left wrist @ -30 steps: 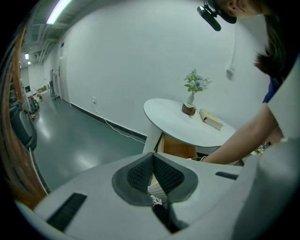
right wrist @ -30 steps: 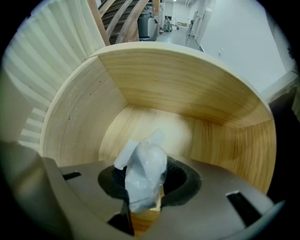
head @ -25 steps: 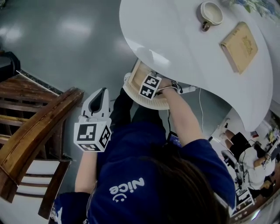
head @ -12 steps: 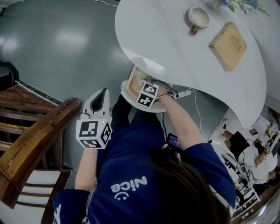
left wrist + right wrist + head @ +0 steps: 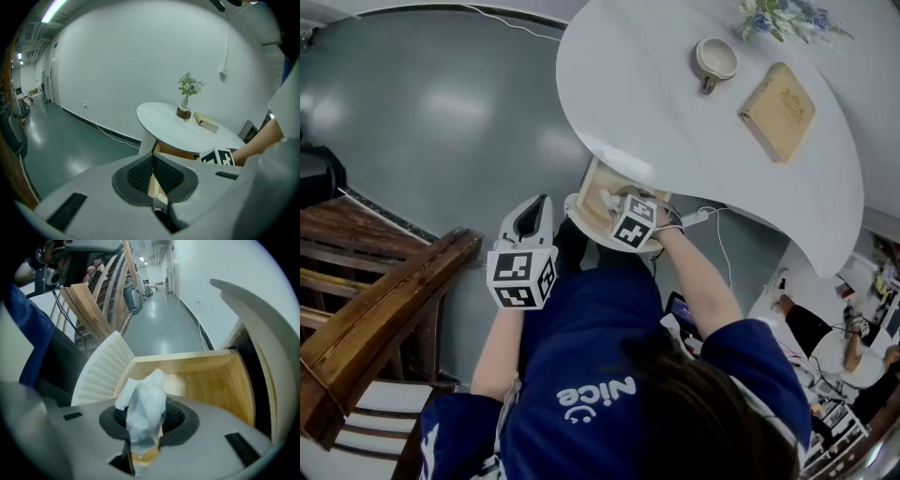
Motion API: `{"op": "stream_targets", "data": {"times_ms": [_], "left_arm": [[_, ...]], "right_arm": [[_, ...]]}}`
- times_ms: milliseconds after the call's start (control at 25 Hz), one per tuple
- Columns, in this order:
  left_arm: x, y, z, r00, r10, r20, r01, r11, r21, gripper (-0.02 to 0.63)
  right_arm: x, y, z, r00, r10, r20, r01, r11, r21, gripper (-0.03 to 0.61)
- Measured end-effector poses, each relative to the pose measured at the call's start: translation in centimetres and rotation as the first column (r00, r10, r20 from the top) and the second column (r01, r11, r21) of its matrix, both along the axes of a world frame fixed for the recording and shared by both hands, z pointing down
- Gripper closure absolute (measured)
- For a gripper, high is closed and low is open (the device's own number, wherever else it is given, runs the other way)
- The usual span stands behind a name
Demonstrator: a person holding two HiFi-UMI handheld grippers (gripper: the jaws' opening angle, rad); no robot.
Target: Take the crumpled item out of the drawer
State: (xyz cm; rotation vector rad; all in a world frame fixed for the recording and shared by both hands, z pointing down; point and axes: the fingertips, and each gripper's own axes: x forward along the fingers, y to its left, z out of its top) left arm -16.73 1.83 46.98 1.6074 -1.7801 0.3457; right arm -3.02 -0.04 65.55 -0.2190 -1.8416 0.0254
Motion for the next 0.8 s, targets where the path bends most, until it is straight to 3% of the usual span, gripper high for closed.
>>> {"op": "stream_targets", "data": {"times_ms": [800], "left_arm": [[2.6,-2.5,-0.4,0.993,0.122,-0.009,-0.121,0.991,0.058,0.609]], "right_arm": [[-0.4,0.3,-8.5,0.971,0.182,0.157,-0.183,0.983,-0.006,0.466]]}}
